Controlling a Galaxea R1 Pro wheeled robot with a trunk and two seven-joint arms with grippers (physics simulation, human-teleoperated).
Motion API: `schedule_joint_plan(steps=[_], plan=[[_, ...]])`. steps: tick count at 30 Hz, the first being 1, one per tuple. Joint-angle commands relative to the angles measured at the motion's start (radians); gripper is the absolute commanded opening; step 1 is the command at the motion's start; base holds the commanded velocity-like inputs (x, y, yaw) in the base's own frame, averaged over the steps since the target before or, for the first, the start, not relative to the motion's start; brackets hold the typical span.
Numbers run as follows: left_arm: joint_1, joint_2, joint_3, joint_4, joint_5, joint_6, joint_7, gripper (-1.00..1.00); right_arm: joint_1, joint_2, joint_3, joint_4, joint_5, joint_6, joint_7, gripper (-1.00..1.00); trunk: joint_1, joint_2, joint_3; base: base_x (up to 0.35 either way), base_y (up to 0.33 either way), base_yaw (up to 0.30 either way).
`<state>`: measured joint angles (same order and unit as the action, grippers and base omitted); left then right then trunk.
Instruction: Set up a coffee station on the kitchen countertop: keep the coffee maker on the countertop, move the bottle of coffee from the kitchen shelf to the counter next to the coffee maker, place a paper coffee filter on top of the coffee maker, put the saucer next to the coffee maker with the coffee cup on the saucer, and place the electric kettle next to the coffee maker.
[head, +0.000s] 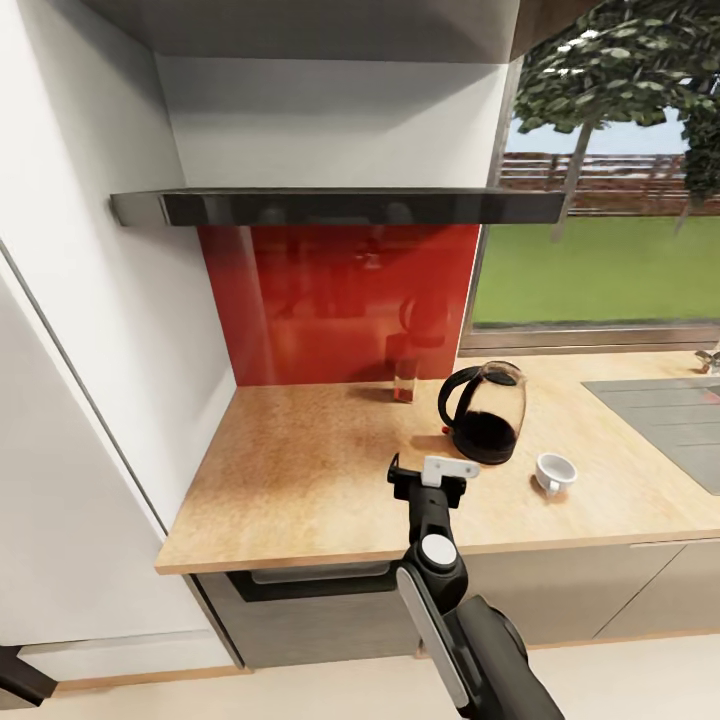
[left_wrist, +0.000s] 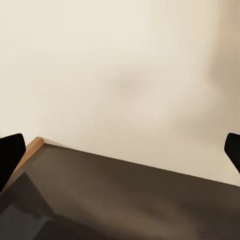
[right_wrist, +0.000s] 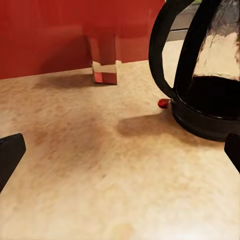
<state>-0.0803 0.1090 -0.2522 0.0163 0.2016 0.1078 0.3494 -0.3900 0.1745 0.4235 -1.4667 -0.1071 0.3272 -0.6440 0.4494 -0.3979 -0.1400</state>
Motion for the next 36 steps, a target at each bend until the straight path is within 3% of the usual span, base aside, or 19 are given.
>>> schedule_joint_plan(steps=[1,15,36], plan=[[-0.001,0.000,-0.009,0.001,0.008,0.003,0.002,1.00,-0.001,0.000,0.001,-0.002,-0.006,0.004,-0.007,1.00,0.001,-0.002,-0.002,0.000,0.000,0.000],[-0.001,-0.001,-0.008,0.001,0.009,0.003,0.002,1.00,-0.001,0.000,0.001,-0.001,-0.006,0.003,-0.065,1.00,0.001,-0.002,-0.002,0.054,0.000,0.000],[-0.001,-0.002,-0.009,0.002,0.008,0.004,0.002,1.00,-0.001,0.000,0.001,0.002,-0.006,0.003,-0.069,1.00,0.001,-0.002,-0.002,0.170,0.000,0.000]])
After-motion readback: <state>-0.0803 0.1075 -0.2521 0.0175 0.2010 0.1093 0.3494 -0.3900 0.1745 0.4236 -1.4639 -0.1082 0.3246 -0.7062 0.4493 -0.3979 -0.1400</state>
